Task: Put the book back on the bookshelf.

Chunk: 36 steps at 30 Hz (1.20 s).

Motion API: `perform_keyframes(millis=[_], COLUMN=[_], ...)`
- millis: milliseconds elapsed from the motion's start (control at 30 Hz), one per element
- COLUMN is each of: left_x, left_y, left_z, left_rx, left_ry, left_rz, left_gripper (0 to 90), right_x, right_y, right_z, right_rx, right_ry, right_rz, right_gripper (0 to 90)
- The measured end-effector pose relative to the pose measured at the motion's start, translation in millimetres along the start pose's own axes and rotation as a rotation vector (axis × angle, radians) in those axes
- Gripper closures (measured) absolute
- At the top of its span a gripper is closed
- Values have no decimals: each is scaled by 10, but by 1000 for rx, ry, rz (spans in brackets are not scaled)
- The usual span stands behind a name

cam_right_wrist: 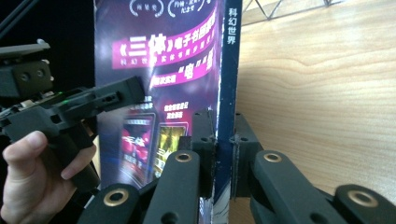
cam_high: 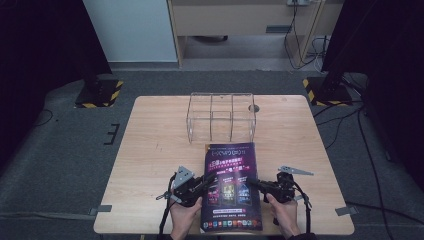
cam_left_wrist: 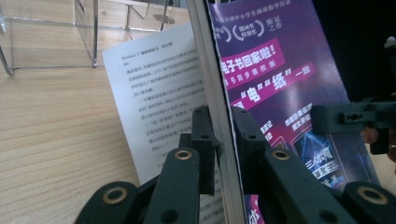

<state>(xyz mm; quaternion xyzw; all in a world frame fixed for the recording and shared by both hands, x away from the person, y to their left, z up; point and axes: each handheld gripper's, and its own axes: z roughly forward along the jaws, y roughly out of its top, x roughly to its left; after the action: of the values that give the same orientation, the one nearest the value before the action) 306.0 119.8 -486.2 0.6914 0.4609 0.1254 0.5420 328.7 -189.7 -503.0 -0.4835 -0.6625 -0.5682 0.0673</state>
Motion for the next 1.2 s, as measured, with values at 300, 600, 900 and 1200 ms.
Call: perform_keyframes(millis=[300,600,900,1200], left_x=[35,81,233,524], left_y=[-11,-34,-56,-83], left_z=[22,53,-44,-236], left_rx=[19,66,62,96], left_ry=[17,61,138,243], left_rz=[10,19,23,25], left_gripper=[687,473,342,273], right_x=[60,129,172,300], right_y=[68,121,182,357], right_z=[-74,-127,-172,-263], right_rx=[-19,-43,-64,-129], right_ry=[16,39,31,36], right_rz=[-25,-39,-48,-76], right_gripper=[842,843,843,843])
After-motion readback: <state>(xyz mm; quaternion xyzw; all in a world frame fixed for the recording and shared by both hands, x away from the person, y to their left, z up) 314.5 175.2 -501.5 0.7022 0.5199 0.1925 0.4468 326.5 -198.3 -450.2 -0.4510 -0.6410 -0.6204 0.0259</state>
